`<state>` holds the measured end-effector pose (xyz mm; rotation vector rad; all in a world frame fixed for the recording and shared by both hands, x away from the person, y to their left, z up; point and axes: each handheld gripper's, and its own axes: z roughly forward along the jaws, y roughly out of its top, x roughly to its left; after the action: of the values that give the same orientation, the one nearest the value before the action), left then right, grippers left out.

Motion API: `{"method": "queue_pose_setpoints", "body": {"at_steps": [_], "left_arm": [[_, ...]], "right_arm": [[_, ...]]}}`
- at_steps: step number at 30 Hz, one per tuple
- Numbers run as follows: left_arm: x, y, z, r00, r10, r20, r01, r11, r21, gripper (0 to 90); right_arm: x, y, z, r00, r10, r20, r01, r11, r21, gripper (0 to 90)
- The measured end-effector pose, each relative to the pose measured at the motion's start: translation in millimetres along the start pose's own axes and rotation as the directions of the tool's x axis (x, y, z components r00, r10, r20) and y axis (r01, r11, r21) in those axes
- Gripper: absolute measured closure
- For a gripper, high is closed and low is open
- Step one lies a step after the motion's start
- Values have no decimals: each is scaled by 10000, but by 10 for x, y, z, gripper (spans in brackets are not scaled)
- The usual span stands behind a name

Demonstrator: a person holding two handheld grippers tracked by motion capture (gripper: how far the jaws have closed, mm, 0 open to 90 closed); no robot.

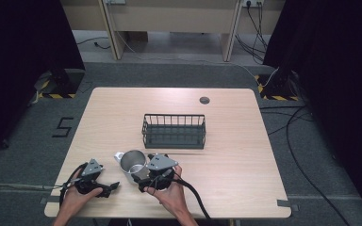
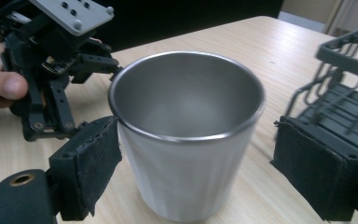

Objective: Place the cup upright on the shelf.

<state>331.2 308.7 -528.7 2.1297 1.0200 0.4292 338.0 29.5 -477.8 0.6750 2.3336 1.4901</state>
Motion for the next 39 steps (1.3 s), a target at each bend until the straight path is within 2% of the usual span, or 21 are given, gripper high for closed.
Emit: {"method": "queue_pose_setpoints", "body": {"at_steps": [4,9,11,14,15,16,17,18,21,24,26,27,29,33,35,37,39], "left_arm": [[0,0,0,10000,5,-1,-5,10000,4,0],[0,-1,-2,10000,20,4,-20,10000,11,0],[-1,-2,-2,10000,3,9,-3,10000,10,0],[-2,-2,-2,10000,2,9,-2,10000,10,0],[-2,-2,-2,10000,2,9,-2,10000,10,0],[-2,-2,-2,10000,-3,10,3,10000,6,0],[-2,-2,-2,10000,1,10,-1,10000,11,0],[-2,-2,-3,10000,0,8,0,10000,13,0],[-3,-2,-2,10000,-1,5,1,10000,10,0],[-2,-2,-3,10000,0,9,0,10000,12,0],[-3,-2,-2,10000,-4,9,4,10000,7,0],[-3,-3,-3,10000,11,1,-11,10000,1,0],[-3,-3,-3,10000,8,5,-8,10000,0,0],[-6,-5,-5,10000,-9,13,9,10000,8,0],[-7,-5,-6,10000,-11,16,11,10000,7,0],[-7,-5,-6,10000,-13,17,13,10000,7,0],[-7,-6,-6,10000,-9,16,9,10000,10,0]], "right_arm": [[9,6,51,9999,-159,-53,160,9998,75,147],[-37,8,128,9986,-340,-417,345,9993,121,121],[-86,14,128,9970,-402,-668,412,9990,146,139],[-184,19,107,9927,-522,-1090,529,9986,34,224],[-184,19,107,9927,-522,-1090,529,9986,34,224],[-280,17,103,9870,-320,-1572,320,9995,-21,232],[-310,17,103,9867,-40,-1628,41,10000,6,205],[-344,23,95,9870,237,-1590,-242,9997,-11,193],[-368,65,38,9876,297,-1541,-367,9984,-428,178],[-358,100,8,9894,329,-1417,-407,9978,-530,166],[-320,136,3,9904,228,-1361,-299,9983,-504,153],[-273,162,12,9932,-16,-1166,-36,9990,-446,151],[-234,176,37,9958,-212,-890,182,9992,-348,152],[-196,189,122,9940,-537,-951,517,9984,-231,152],[-199,190,143,9946,-499,-909,480,9986,-227,142],[-209,207,192,9929,-420,-1115,384,9987,-344,131],[-206,231,228,9918,-607,-1128,571,9978,-350,103]]}}
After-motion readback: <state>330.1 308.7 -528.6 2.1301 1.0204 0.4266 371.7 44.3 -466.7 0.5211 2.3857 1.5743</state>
